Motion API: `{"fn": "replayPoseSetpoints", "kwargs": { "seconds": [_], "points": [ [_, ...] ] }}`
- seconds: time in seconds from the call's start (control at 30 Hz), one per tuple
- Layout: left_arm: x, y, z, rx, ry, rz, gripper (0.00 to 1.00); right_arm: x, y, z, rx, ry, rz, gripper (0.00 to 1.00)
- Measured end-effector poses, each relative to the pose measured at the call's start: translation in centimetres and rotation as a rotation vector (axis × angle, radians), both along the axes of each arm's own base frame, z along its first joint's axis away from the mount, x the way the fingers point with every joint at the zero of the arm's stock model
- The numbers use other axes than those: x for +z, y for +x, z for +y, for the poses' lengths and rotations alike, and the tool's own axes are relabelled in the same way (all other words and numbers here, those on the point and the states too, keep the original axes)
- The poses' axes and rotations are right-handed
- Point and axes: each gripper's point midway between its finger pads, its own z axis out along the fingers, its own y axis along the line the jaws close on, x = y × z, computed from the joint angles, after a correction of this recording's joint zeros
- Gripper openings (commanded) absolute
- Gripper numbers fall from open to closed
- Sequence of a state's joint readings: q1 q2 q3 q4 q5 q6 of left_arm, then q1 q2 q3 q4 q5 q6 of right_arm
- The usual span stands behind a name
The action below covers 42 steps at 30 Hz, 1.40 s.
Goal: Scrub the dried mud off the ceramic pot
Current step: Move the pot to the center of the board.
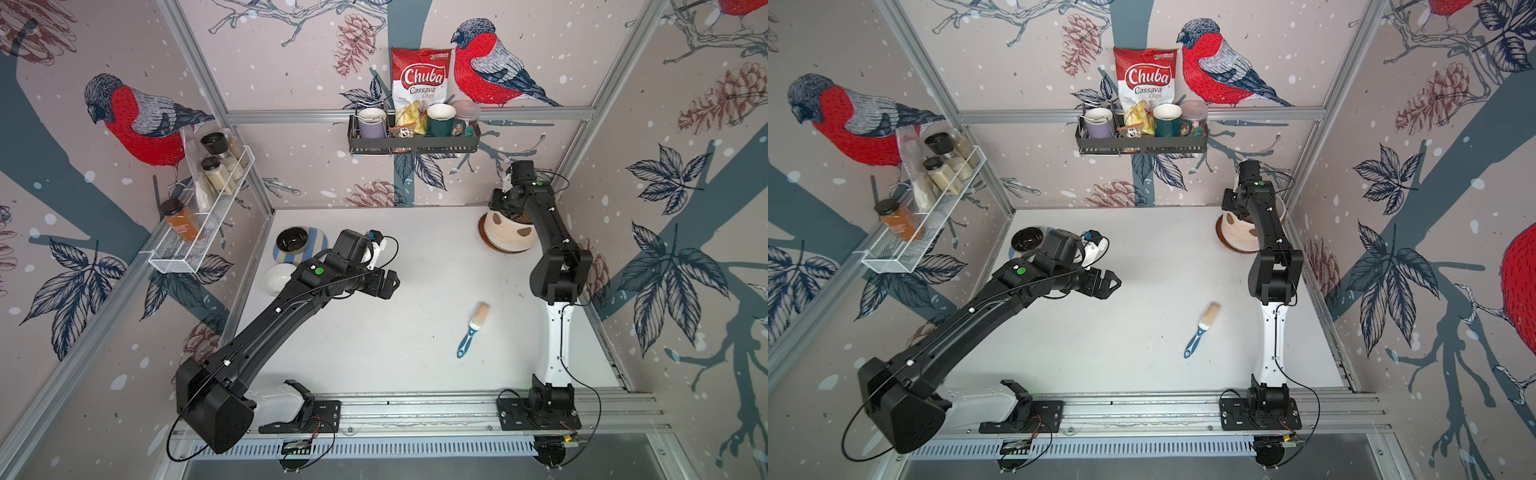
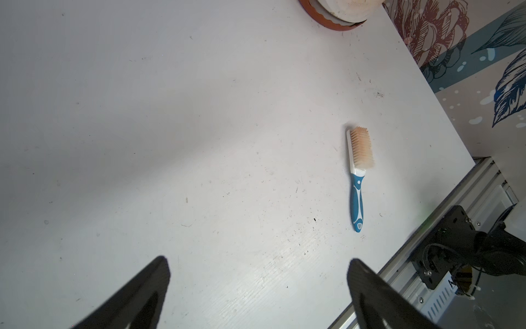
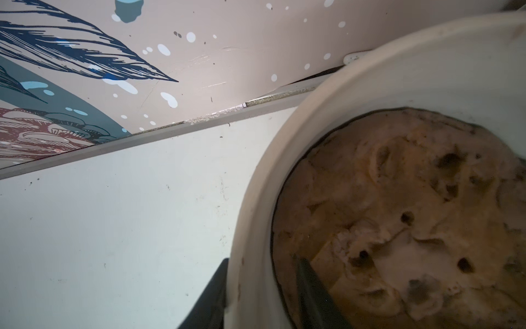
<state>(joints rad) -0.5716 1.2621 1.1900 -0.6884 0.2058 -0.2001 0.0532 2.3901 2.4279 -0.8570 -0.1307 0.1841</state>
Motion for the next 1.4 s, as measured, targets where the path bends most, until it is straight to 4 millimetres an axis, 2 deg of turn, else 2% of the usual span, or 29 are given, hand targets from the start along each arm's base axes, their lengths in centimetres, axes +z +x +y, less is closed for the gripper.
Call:
{"fn": "replayPoseSetpoints", "kwargs": {
  "seconds": [0.1,0.3,0.53,0.63,0.7,0.83,1.03,1.2,1.4],
  "points": [
    [-0.3,0.0,0.1,-0.005,0.002,-0.008,0.97,-0.2,-0.1,0.2,0.008,0.007,0.006,0.23],
    [-1.0,-0.1,0.3,-0.004,0.012,-0.008,0.97,-0.1,0.0,0.9,0.06,0.017,-0.005,0.14],
    [-0.9,0.0,0.6,0.01,0.02,-0.021,0.97,-0.1,-0.2,1.6,0.11,-0.026,-0.012,0.12],
    [-0.9,-0.1,0.9,0.016,0.022,-0.027,0.97,-0.2,-0.7,3.1,0.147,-0.052,-0.004,0.12],
    [-0.9,-0.1,1.1,0.028,0.02,-0.029,0.97,-0.2,-1.3,4.8,0.188,-0.06,0.003,0.12],
    [-0.2,0.3,1.9,0.07,0.005,-0.064,0.97,-0.1,-3.1,10.1,0.312,-0.062,0.016,0.13],
    [0.0,1.5,5.1,0.217,0.008,-0.089,0.97,-0.1,-6.8,17.5,0.497,-0.079,0.037,0.15],
    [-0.1,2.6,9.1,0.39,0.004,-0.101,0.97,-0.2,-11.4,24.3,0.683,-0.114,0.053,0.16],
    [0.1,3.0,12.6,0.543,-0.028,-0.125,0.97,-0.2,-19.1,32.7,0.973,-0.116,0.058,0.19]
  ]
}}
